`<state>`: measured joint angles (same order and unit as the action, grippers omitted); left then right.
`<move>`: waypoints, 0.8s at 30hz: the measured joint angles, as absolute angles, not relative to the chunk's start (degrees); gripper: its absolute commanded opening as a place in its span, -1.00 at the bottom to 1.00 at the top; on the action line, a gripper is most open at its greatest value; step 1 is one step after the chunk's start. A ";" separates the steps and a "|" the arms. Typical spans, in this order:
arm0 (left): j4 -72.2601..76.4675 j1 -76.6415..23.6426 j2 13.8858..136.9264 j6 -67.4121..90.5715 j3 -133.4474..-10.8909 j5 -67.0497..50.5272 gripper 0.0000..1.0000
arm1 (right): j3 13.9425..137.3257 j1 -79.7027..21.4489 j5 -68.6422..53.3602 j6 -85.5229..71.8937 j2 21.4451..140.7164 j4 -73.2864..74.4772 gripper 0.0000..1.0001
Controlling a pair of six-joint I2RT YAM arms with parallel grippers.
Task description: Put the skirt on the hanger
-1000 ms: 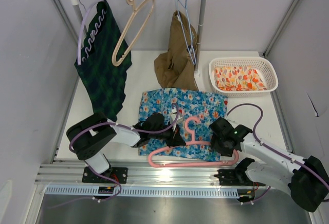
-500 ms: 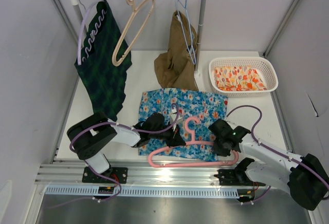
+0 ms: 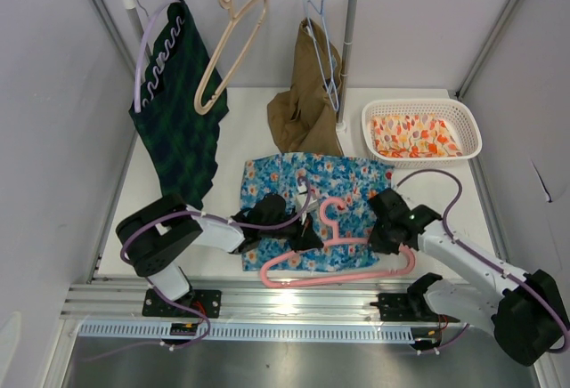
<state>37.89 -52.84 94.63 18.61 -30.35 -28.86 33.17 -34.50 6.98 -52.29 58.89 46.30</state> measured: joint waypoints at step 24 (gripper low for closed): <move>38.02 -48.18 92.68 17.37 -29.39 -17.78 -1.00 | 42.94 -13.78 1.69 -40.82 58.22 50.43 -1.00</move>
<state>38.02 -48.18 92.68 17.37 -29.39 -17.78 42.94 -13.78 1.69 -40.82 58.22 50.43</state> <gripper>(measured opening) 0.079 0.090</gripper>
